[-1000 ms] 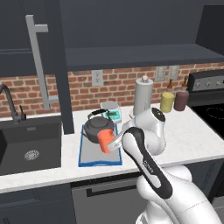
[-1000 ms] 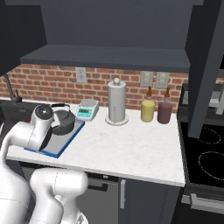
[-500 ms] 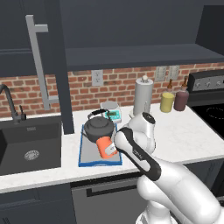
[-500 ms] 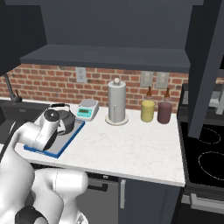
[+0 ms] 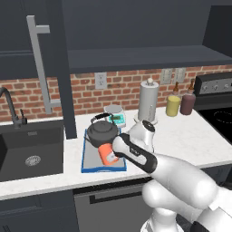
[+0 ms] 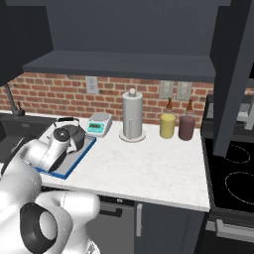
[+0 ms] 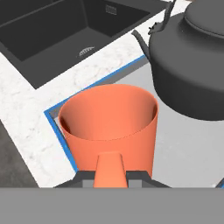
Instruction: Pick the kettle from the counter and place it on the tray. Then pick the mug from the cabinet and place it on the tray. Then close the cabinet doors.
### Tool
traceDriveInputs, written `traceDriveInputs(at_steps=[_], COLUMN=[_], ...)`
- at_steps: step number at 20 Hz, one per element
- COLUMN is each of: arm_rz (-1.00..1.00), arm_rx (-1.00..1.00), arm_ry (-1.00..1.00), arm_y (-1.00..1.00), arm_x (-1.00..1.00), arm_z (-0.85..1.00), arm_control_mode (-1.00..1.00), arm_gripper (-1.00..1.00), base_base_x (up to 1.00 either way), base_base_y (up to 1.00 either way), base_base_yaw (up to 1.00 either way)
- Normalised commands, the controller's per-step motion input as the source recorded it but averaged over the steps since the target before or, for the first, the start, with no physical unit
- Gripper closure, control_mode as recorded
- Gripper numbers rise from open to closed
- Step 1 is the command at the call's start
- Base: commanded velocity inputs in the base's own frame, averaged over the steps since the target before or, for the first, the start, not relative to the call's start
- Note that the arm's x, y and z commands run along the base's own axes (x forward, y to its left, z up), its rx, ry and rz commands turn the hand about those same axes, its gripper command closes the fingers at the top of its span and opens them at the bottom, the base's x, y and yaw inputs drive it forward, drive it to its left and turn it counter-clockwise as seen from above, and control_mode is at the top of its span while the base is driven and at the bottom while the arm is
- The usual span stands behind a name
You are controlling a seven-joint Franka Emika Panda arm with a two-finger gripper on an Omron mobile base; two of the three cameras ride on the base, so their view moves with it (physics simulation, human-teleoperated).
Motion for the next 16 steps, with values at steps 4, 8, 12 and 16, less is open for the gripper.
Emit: traceDriveInputs(at_steps=[4,8,12,16], arm_rz=[0.02,0.02,0.06,0.06], arm_rx=[0.00,0.00,0.00,0.00], arm_ry=[0.00,0.00,0.00,0.00], arm_y=[0.05,0.04,0.17,0.24], arm_x=[0.45,0.38,0.24,0.08], arm_z=[-0.22,-0.20,-0.24,-0.35], arm_control_mode=[-1.00,-1.00,-1.00,-1.00], arm_gripper=[1.00,1.00,1.00,1.00], base_base_x=[0.00,0.00,0.00,0.00], base_base_y=[0.00,0.00,0.00,0.00], base_base_yaw=[0.00,0.00,0.00,0.00])
